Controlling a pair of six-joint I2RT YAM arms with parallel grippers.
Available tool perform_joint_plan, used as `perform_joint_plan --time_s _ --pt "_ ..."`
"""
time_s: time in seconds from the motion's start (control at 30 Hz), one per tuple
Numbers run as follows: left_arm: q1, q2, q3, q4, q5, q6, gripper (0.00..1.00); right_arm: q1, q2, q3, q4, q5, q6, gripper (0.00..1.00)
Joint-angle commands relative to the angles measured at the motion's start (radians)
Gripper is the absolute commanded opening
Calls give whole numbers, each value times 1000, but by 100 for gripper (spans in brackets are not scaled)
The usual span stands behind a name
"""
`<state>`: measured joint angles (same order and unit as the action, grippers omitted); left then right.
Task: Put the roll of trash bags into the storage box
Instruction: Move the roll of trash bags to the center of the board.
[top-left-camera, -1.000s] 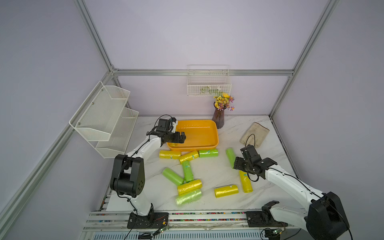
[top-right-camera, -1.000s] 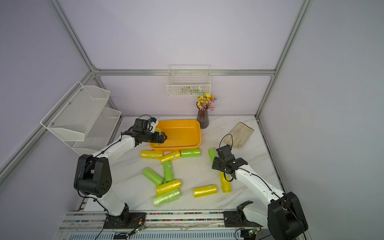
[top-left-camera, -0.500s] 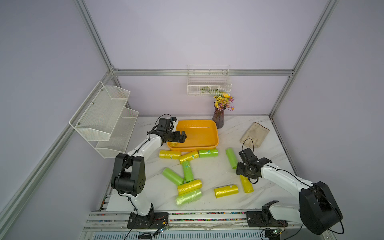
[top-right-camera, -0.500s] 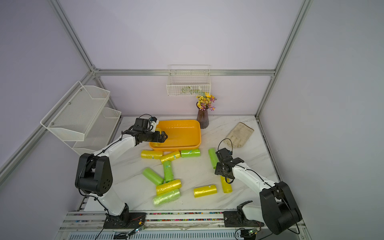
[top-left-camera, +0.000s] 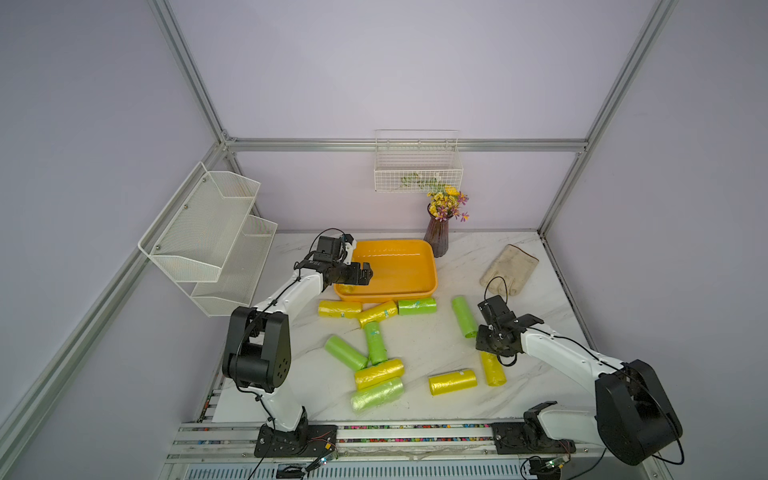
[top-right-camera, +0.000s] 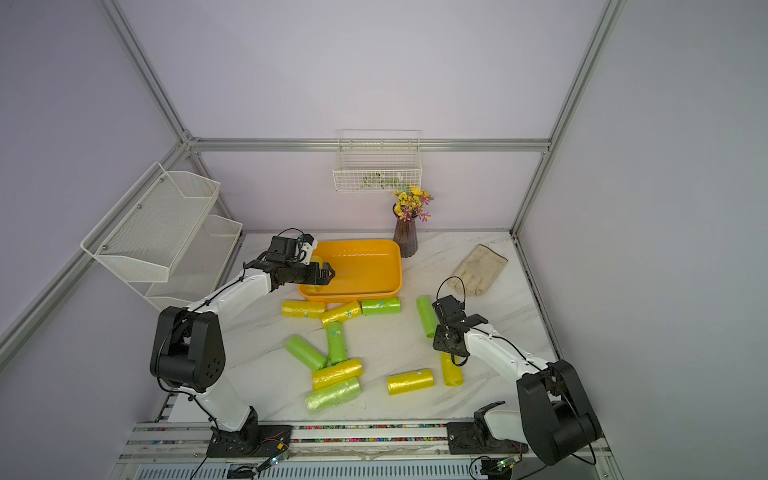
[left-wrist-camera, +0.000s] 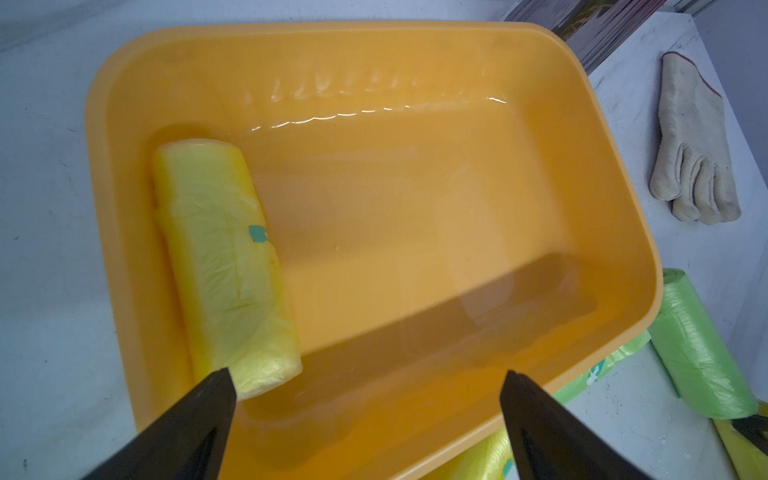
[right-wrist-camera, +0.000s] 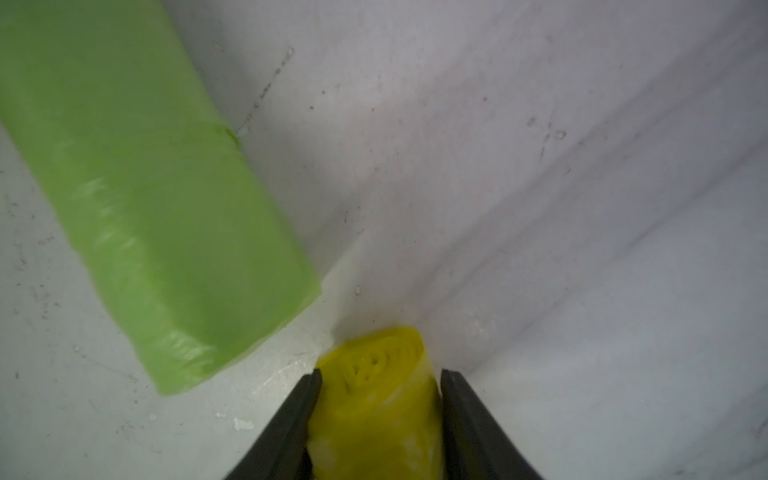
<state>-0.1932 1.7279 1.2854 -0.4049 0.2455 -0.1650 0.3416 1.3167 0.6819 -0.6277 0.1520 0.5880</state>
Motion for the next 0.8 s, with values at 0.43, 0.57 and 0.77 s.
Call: perform_joint_plan --time_s 0.43,0.57,0.77 --pt "-5 -54 -11 19 -27 -3 100 -197 214 186 128 2 -180 49" --pt "-5 -66 -25 22 -38 -5 100 -213 316 272 144 -18 -204 48" --pt "-5 -71 -29 25 -43 -4 100 -224 415 367 149 -48 -224 49"
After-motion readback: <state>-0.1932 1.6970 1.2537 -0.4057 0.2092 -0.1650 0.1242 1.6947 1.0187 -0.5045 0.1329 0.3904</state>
